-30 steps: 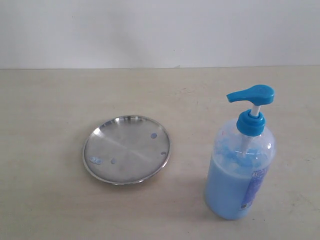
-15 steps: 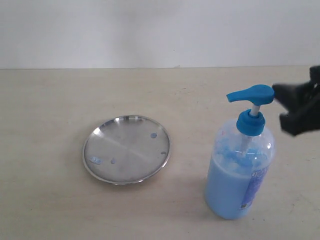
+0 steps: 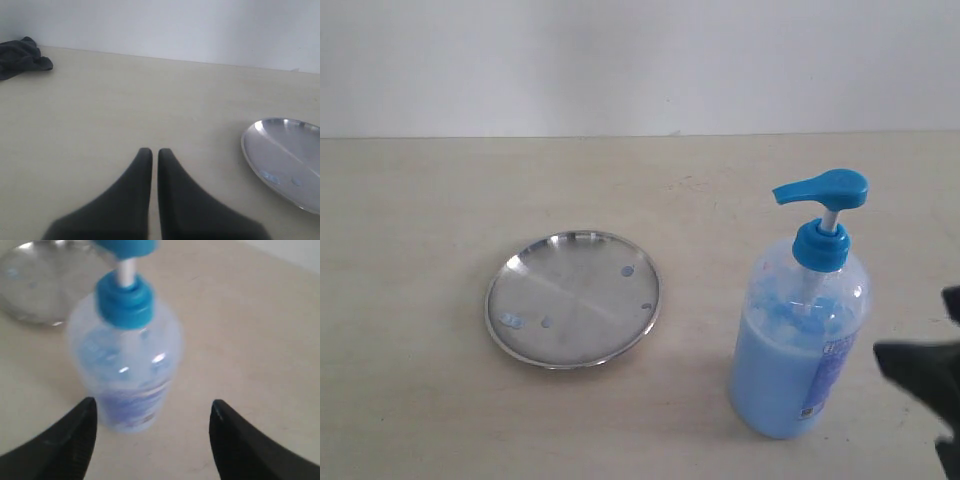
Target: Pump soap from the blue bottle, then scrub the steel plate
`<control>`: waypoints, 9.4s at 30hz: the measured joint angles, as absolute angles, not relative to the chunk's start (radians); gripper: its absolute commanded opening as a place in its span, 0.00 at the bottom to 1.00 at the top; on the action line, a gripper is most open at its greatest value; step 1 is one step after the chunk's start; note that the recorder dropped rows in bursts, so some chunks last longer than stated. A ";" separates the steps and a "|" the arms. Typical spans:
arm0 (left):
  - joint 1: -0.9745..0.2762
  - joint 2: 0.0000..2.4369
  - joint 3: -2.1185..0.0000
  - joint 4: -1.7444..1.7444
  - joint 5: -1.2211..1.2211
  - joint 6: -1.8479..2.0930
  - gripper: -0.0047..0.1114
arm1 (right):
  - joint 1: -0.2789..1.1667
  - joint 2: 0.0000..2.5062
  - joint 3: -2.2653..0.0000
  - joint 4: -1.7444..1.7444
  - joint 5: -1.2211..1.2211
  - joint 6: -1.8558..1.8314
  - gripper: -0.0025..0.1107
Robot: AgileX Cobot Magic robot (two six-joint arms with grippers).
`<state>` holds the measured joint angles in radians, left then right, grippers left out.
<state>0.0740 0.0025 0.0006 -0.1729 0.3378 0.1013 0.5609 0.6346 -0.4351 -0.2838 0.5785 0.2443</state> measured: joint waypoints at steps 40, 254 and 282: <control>0.074 0.002 0.001 -0.173 0.338 0.101 0.07 | 0.618 1.299 -0.430 -0.384 0.139 0.426 0.82; -0.555 1.718 -1.297 -1.346 0.403 1.126 0.07 | 0.589 1.933 -0.643 0.417 -0.942 -0.515 0.02; -0.544 1.537 -1.155 -1.307 0.459 1.178 0.07 | 0.589 1.933 -0.643 0.417 -0.940 -0.517 0.02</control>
